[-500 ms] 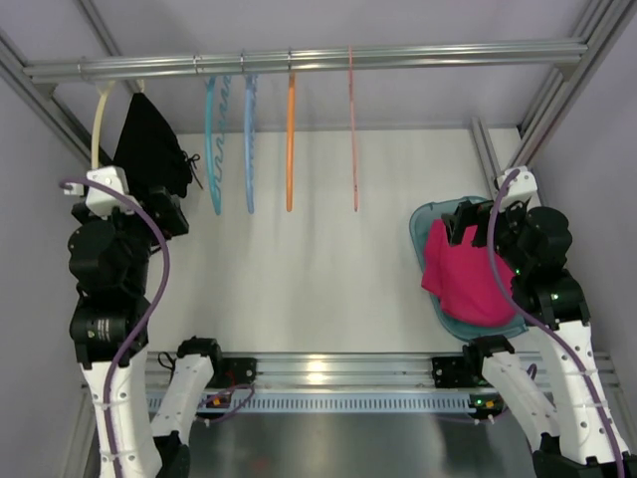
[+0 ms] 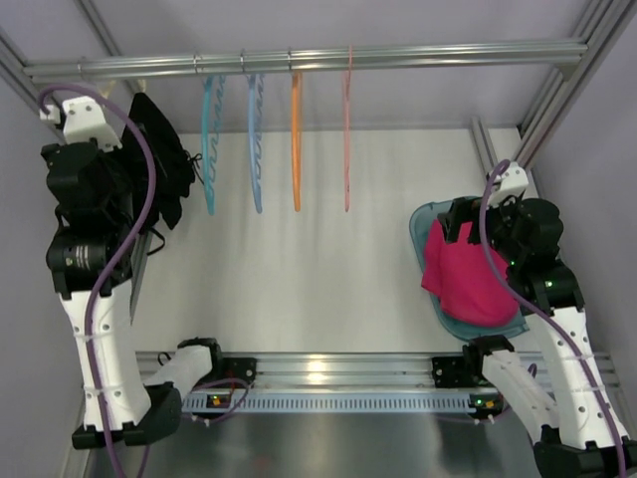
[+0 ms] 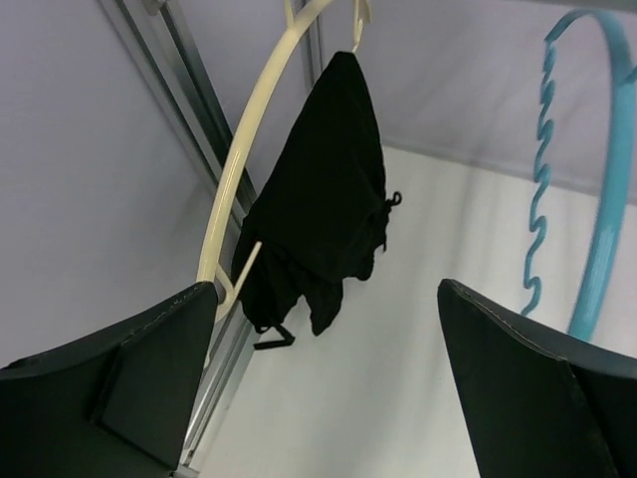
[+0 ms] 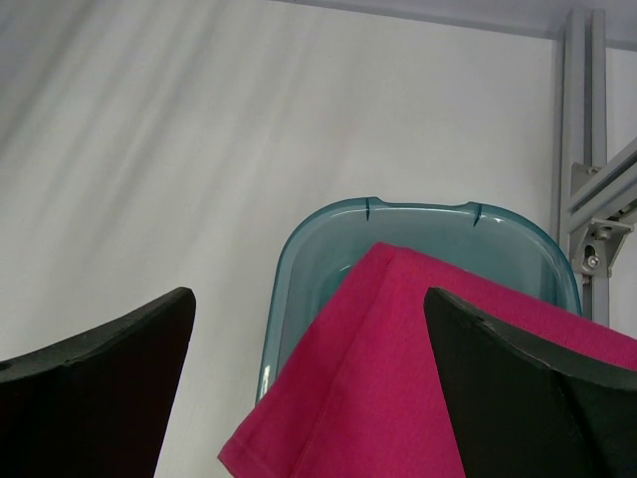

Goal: Remove the trousers from the hanger

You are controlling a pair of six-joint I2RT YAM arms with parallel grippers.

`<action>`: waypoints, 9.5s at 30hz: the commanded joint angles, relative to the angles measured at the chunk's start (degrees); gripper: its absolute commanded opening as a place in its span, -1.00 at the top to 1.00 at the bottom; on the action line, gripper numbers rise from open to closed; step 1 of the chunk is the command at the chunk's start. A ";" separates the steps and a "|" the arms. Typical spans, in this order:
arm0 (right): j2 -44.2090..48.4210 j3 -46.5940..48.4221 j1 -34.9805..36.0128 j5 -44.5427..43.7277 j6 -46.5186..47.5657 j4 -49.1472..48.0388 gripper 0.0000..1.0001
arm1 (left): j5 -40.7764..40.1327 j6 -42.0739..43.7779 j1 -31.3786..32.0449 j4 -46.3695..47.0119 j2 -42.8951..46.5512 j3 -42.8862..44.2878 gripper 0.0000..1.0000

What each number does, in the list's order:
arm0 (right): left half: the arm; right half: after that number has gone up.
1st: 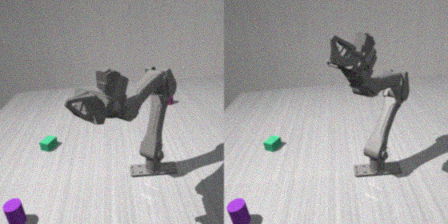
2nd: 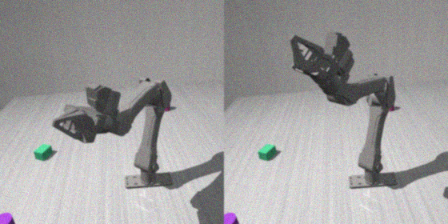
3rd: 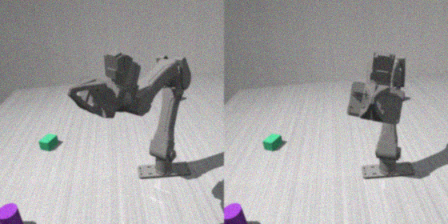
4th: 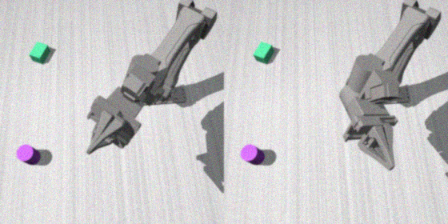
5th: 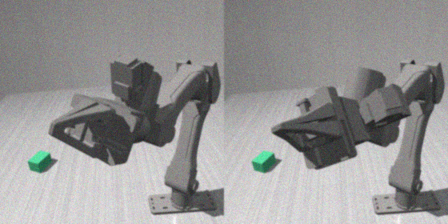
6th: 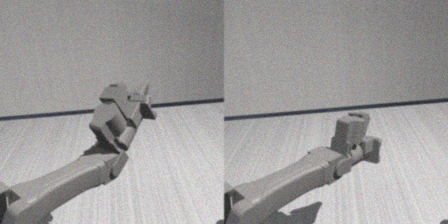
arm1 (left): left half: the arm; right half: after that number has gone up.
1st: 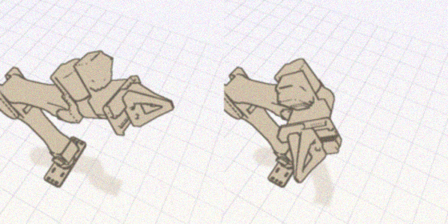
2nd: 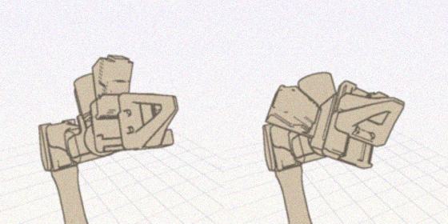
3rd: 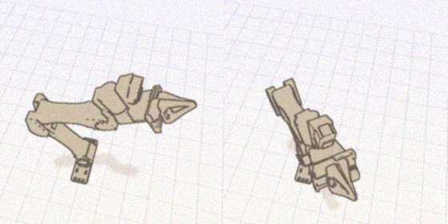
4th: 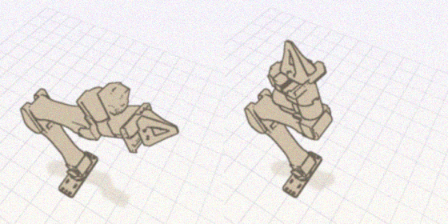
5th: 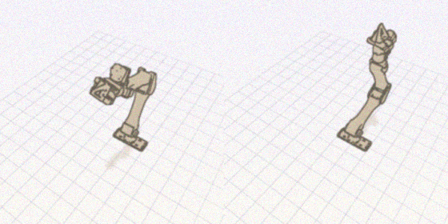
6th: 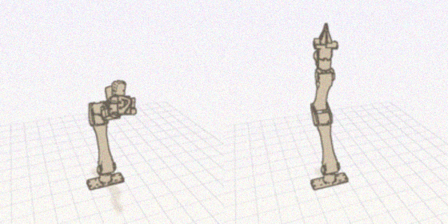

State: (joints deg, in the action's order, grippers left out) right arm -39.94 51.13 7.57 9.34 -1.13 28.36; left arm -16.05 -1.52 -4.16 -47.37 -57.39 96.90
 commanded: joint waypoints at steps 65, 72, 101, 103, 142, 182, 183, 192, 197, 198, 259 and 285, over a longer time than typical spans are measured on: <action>6.28 -1.92 -0.63 1.64 1.91 -3.40 -0.99 | 47.96 2.67 -29.41 8.17 -28.49 9.19 0.26; 6.10 -2.18 -0.63 1.64 1.48 -3.57 -0.99 | 49.10 -1.11 -29.41 12.30 -27.70 7.51 1.00; 3.29 -1.48 -0.54 2.96 -0.90 -4.98 -0.99 | 49.54 -17.81 -29.41 69.93 -9.94 -24.73 1.00; 2.77 -1.56 -0.63 2.96 -0.98 -5.24 -0.99 | 49.28 -18.95 -29.41 75.21 -11.86 -26.41 1.00; -0.31 1.42 -0.54 4.10 -0.72 -4.72 -0.99 | 63.85 -7.90 -28.36 47.66 10.45 -40.57 1.00; -0.31 2.57 -0.63 5.33 -1.07 -4.45 -0.99 | 90.74 71.57 -10.95 -39.11 16.37 -34.17 1.00; -0.48 2.57 -0.63 5.25 -1.16 -4.45 -0.99 | 91.54 70.44 -10.95 -39.11 15.12 -32.84 1.00; -0.40 3.27 -0.63 4.89 -1.77 -3.84 -0.98 | 93.84 75.87 -9.02 -39.11 9.58 -30.63 1.00; -0.75 4.24 -0.63 4.72 -1.77 -3.57 -0.99 | 91.20 70.96 -9.37 -39.02 5.80 -30.28 1.00; -1.01 4.50 -0.63 4.81 -1.77 -3.49 -0.99 | 90.94 70.43 -10.15 -38.93 5.71 -30.54 1.00; 1.10 4.23 -0.63 3.67 -0.90 -1.64 -0.99 | 82.27 51.14 18.26 -21.14 -14.95 -2.25 1.00; 2.24 32.27 -1.33 -11.20 11.14 6.88 -0.99 | 22.04 -11.28 62.96 14.32 -36.72 17.43 1.00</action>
State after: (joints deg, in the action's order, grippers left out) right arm -36.05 81.89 6.87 -3.31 6.28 30.00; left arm 16.95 -1.63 59.33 -44.10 -90.94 108.66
